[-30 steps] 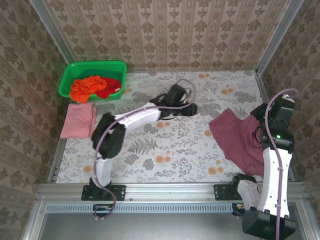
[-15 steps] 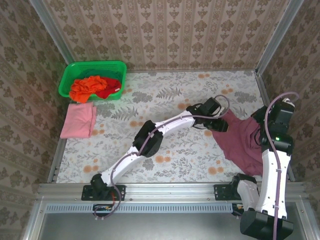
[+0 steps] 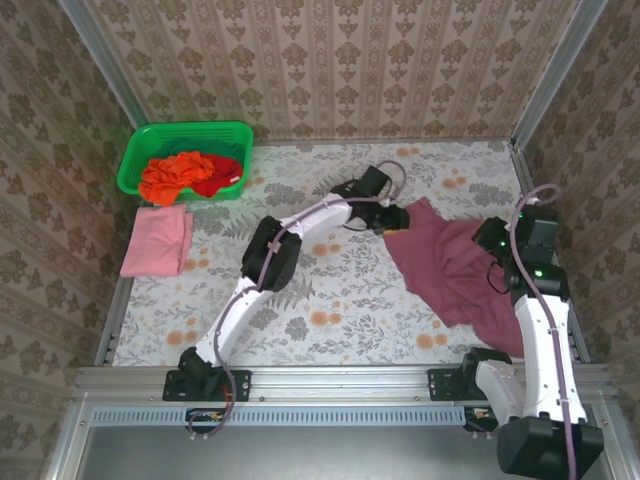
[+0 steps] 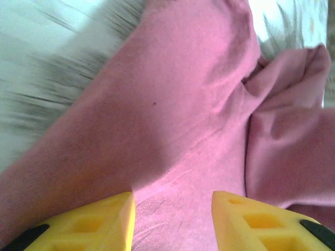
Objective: Fold and stack the t-shirts
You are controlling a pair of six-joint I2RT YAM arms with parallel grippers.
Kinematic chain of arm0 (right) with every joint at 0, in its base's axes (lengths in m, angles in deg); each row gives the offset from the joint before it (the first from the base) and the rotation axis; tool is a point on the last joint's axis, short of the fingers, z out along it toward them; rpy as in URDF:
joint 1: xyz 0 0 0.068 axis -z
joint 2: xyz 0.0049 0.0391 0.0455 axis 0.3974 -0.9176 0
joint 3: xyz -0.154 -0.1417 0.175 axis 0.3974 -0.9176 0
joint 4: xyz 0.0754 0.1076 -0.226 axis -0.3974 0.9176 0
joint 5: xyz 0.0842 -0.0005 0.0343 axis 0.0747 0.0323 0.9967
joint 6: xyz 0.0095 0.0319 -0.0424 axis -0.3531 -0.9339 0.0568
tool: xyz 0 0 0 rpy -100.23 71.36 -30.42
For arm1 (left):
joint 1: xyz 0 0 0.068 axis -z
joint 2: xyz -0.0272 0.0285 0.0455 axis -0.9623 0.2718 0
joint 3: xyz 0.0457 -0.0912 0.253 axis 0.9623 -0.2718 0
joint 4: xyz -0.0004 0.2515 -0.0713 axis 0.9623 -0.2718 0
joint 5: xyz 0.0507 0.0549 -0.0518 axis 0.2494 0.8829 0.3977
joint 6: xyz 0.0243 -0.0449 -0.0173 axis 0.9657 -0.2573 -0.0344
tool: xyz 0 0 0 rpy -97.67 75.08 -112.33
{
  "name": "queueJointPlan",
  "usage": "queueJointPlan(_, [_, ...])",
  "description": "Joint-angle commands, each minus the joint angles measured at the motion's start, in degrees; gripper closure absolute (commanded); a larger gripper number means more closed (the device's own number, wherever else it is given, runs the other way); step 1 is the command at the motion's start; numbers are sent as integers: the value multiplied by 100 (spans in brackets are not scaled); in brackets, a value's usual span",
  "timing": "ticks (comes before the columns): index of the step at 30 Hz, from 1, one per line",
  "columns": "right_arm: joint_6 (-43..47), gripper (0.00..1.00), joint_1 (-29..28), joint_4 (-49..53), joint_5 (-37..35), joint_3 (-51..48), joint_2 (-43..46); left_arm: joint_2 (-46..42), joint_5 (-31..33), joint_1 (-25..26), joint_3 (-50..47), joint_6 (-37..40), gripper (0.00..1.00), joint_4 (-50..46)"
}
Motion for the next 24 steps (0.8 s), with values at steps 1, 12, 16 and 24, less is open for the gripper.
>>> queueJointPlan(1, [-279,100,-630,-293,62,37,-154,136,543,-582,-379,285,55,-893])
queueJointPlan(12, [3,100,-1026,-689,-956,175,-681,-513,1046,-2198,-926,1743,53,-1503])
queueJointPlan(16, [366,100,-984,-1039,-1274,541,-1252,-666,1182,-2166,-691,1792,49,-1564])
queueJointPlan(24, [539,100,-563,-1411,-1231,1127,-2231,-2578,2363,-1207,-2508,863,8,-186])
